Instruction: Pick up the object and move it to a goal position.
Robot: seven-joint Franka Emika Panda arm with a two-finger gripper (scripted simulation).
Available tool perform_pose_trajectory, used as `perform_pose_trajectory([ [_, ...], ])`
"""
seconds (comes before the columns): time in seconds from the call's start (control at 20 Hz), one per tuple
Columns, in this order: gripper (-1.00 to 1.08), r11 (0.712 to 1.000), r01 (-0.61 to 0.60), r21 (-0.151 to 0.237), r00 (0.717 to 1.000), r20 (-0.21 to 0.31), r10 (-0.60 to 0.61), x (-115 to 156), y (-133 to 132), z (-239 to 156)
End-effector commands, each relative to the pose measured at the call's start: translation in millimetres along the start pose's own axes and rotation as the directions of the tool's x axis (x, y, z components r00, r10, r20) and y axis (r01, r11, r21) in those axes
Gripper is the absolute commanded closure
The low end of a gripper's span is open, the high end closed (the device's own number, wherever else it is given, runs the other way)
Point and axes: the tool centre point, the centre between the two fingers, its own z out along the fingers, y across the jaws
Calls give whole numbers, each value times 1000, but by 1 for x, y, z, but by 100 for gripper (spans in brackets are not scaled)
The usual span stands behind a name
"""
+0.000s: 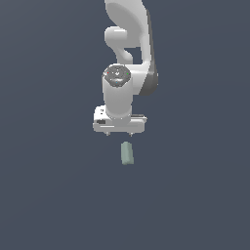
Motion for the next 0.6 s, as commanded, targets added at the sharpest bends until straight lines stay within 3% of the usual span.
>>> perform_pose_trajectory([
  [0.0, -92, 1000, 0, 0, 1000, 0, 0, 0, 0, 0],
  [0.55, -92, 1000, 10, -11, 1000, 12, -9, 2, -5, -4],
])
